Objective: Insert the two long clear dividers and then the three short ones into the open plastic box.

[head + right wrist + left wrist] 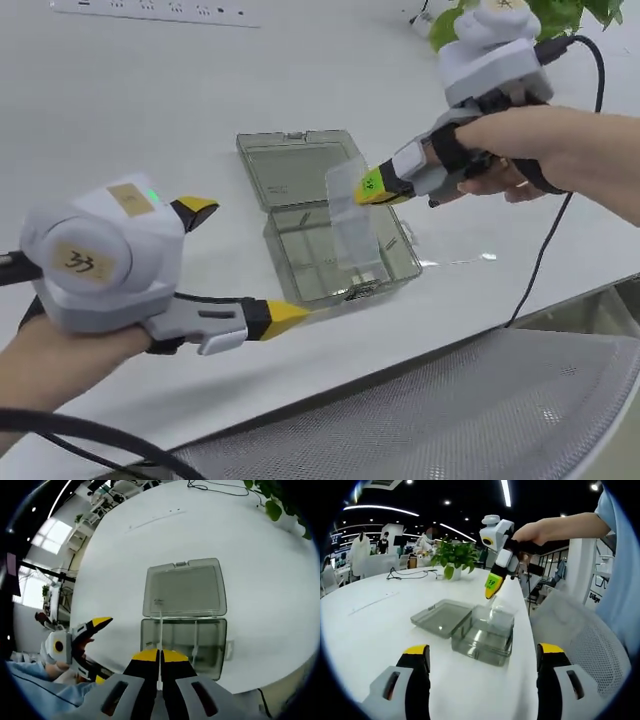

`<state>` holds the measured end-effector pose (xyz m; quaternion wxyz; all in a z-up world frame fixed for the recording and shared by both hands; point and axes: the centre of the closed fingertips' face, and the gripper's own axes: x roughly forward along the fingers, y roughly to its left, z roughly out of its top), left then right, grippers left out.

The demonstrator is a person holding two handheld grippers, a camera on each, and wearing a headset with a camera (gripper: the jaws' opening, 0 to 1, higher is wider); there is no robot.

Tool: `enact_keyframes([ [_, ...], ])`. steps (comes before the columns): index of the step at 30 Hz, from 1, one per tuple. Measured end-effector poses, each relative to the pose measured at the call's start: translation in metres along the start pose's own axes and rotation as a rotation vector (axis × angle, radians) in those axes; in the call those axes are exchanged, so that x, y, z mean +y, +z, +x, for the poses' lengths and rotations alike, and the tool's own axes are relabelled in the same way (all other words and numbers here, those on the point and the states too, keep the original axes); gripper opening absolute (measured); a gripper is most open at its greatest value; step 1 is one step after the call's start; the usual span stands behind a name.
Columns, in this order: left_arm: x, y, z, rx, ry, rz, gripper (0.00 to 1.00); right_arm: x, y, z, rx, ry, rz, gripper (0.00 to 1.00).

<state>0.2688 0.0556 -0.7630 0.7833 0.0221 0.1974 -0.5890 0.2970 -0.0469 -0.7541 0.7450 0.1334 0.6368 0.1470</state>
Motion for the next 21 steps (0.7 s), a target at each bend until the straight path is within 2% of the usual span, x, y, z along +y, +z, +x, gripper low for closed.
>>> enact_keyframes([
  [1, 0.001, -0.001, 0.000, 0.000, -0.002, -0.003, 0.90, -0.002, 0.000, 0.002, 0.023, -0.008, -0.017, 0.02],
  [4, 0.001, -0.002, 0.001, -0.003, -0.007, -0.006, 0.89, -0.004, 0.004, 0.009, 0.044, -0.029, -0.016, 0.02],
  [10, 0.001, -0.001, 0.001, -0.017, -0.008, -0.015, 0.88, 0.001, -0.012, 0.015, 0.094, -0.053, -0.013, 0.02],
  [18, 0.002, -0.005, 0.000, -0.020, -0.003, -0.030, 0.87, 0.003, -0.021, 0.019, 0.129, -0.068, -0.012, 0.02],
  [21, 0.000, -0.006, 0.001, -0.021, -0.002, -0.035, 0.87, -0.001, -0.020, 0.023, 0.143, -0.072, -0.018, 0.02],
])
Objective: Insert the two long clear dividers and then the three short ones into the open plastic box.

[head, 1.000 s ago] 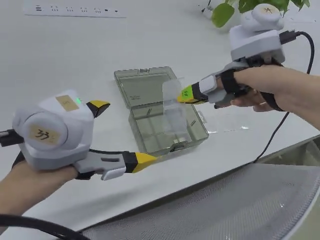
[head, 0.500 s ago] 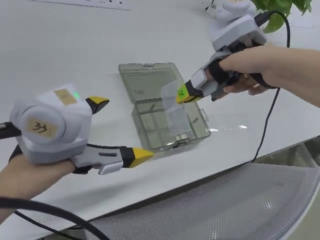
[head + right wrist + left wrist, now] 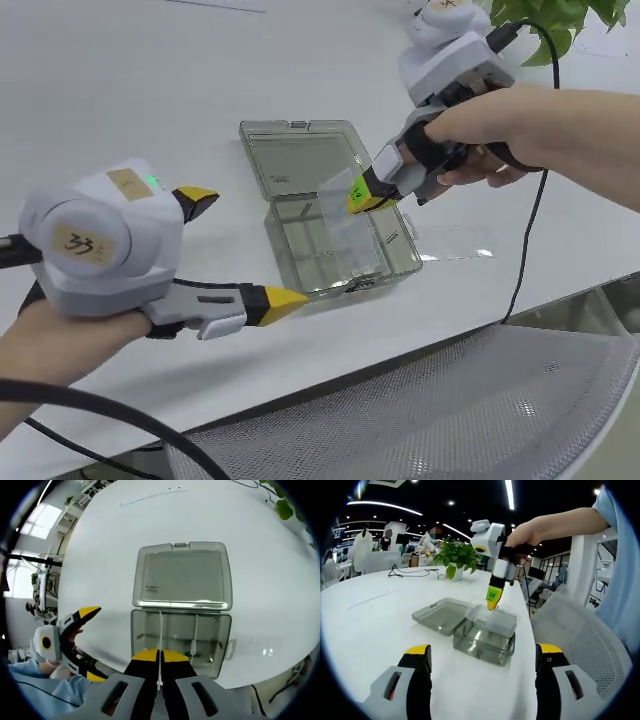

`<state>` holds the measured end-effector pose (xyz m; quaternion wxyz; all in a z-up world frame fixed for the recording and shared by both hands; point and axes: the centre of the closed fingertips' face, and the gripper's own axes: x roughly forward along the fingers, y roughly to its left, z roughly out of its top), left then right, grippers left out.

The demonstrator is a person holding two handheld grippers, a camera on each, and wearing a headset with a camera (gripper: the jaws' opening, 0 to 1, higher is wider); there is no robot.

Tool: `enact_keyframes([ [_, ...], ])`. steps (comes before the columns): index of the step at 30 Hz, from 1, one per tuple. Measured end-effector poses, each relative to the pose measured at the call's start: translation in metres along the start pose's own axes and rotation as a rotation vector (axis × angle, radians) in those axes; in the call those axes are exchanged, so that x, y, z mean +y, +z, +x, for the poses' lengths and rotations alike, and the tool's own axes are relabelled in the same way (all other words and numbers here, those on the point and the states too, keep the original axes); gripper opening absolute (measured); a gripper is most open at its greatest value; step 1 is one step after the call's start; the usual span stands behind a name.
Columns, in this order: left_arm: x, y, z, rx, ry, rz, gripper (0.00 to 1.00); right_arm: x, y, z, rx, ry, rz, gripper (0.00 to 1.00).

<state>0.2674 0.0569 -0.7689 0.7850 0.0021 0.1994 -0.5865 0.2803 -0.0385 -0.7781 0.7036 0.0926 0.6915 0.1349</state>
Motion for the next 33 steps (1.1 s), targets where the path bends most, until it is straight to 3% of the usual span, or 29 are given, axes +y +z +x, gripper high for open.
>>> enact_keyframes([
  [7, 0.000, -0.002, 0.002, 0.000, 0.004, -0.010, 0.87, -0.007, 0.002, 0.002, 0.026, -0.010, 0.002, 0.02],
  [13, 0.002, -0.003, 0.003, -0.003, 0.009, -0.018, 0.87, -0.017, 0.013, 0.004, 0.042, -0.015, 0.001, 0.02],
  [19, 0.002, -0.003, 0.003, -0.007, 0.010, -0.025, 0.87, -0.015, 0.007, 0.002, 0.071, -0.019, 0.014, 0.02],
  [23, 0.002, -0.003, 0.002, -0.007, 0.011, -0.028, 0.86, -0.018, 0.015, 0.006, 0.084, -0.020, 0.012, 0.02],
  [27, 0.002, -0.003, 0.001, -0.009, 0.013, -0.031, 0.86, -0.016, 0.011, 0.008, 0.124, -0.030, 0.004, 0.02],
  [33, 0.004, -0.004, -0.001, -0.011, 0.019, -0.038, 0.86, -0.014, 0.007, 0.010, 0.143, -0.051, 0.003, 0.02],
])
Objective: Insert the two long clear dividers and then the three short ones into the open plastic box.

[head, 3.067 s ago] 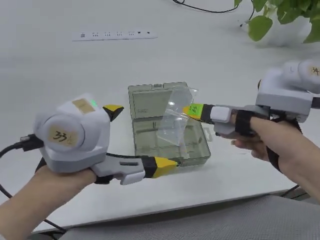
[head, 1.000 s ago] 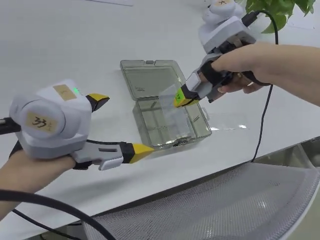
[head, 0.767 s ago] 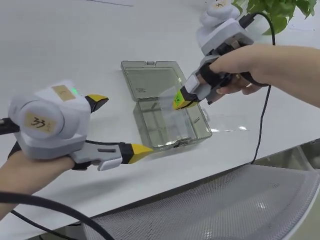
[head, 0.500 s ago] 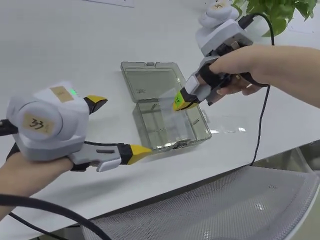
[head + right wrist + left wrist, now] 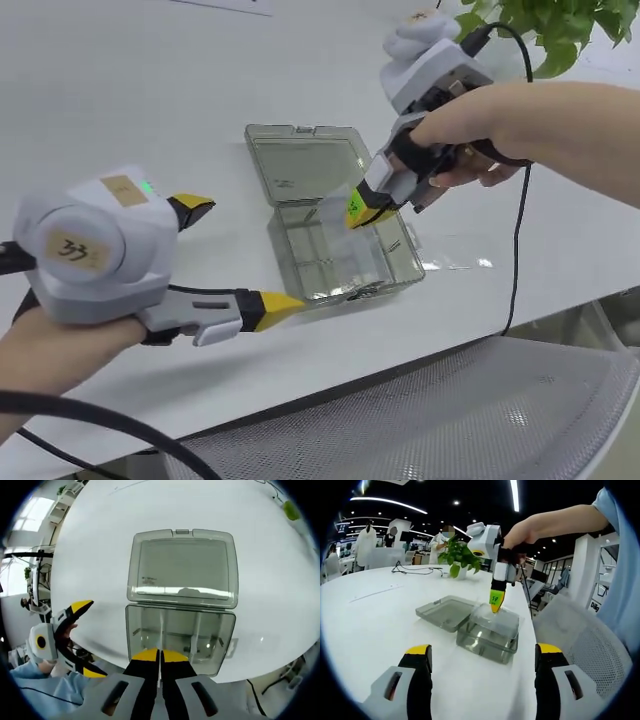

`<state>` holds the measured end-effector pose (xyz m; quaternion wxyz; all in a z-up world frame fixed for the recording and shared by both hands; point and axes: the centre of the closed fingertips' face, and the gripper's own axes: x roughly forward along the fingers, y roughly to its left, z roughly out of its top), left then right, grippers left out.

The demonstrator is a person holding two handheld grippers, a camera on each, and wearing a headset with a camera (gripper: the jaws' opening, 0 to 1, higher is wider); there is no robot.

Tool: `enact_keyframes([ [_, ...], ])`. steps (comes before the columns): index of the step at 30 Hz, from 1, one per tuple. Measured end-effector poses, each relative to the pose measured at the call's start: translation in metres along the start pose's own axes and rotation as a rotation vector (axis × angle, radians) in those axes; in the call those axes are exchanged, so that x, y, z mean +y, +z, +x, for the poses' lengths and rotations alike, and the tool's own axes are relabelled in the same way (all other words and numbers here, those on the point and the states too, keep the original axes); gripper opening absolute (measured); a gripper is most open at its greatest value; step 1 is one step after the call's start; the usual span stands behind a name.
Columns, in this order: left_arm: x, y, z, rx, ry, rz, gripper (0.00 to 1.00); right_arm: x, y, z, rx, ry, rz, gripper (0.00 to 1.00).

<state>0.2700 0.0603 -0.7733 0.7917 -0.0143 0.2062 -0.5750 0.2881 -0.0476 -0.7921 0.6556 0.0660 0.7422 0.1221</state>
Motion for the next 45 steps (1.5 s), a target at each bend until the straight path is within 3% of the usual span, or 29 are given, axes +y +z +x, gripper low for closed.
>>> enact_keyframes([
  [10, 0.002, -0.002, -0.001, 0.002, 0.004, -0.009, 0.86, 0.005, -0.005, 0.005, 0.004, -0.006, -0.001, 0.02],
  [28, 0.006, -0.003, -0.001, -0.002, 0.013, -0.026, 0.85, 0.001, -0.003, 0.008, 0.008, -0.010, 0.006, 0.02],
  [34, 0.007, -0.005, -0.001, -0.001, 0.018, -0.029, 0.85, -0.006, 0.007, 0.012, 0.011, -0.013, -0.003, 0.02],
  [45, 0.006, -0.005, 0.000, -0.005, 0.015, -0.036, 0.84, -0.002, 0.003, 0.014, 0.011, -0.015, -0.007, 0.02],
])
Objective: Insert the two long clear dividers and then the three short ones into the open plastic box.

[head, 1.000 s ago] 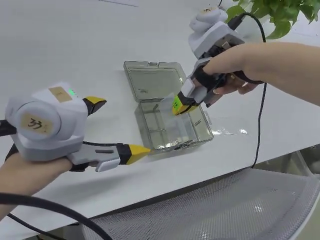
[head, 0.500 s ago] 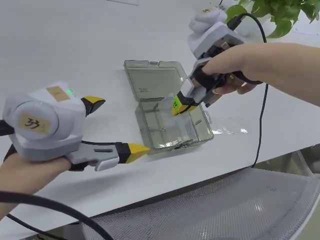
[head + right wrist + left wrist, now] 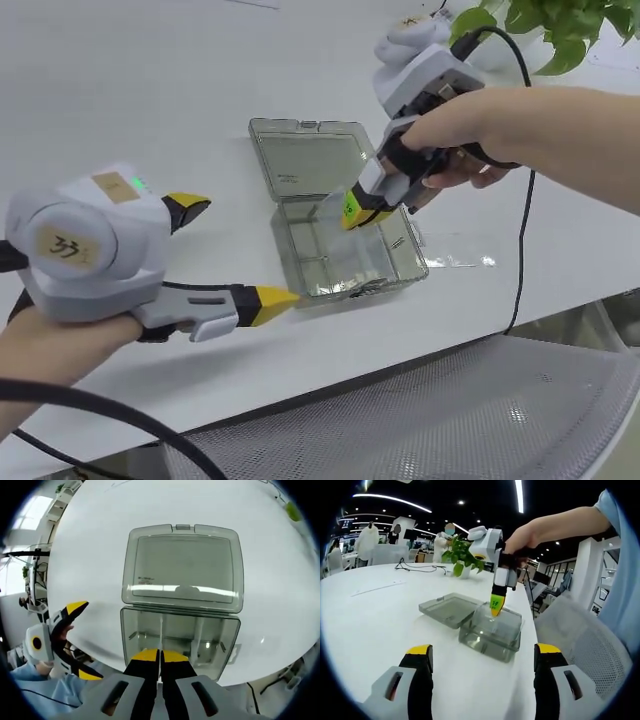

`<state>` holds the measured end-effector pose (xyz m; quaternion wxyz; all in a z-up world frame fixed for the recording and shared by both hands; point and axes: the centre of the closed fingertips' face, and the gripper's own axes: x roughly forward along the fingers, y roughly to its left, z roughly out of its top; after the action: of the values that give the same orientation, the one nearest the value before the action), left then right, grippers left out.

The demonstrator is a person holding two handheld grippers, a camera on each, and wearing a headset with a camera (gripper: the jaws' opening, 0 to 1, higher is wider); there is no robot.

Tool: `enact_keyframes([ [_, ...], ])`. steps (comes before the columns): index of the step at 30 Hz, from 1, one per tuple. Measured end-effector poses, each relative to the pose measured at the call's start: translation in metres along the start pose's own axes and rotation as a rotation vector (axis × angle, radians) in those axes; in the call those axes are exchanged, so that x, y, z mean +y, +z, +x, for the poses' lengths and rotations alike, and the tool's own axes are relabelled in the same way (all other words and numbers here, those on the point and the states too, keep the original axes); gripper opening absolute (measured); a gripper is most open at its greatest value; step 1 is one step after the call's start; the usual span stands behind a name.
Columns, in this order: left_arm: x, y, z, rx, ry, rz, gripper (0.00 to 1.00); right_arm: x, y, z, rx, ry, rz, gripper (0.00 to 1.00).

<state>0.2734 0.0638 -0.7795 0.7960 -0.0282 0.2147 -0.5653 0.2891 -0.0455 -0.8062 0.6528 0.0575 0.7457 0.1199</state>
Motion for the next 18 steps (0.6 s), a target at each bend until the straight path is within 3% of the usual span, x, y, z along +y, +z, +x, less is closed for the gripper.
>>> enact_keyframes([
  [18, 0.002, -0.002, -0.001, 0.004, 0.004, -0.005, 0.84, 0.005, 0.001, 0.016, 0.006, -0.023, -0.032, 0.02],
])
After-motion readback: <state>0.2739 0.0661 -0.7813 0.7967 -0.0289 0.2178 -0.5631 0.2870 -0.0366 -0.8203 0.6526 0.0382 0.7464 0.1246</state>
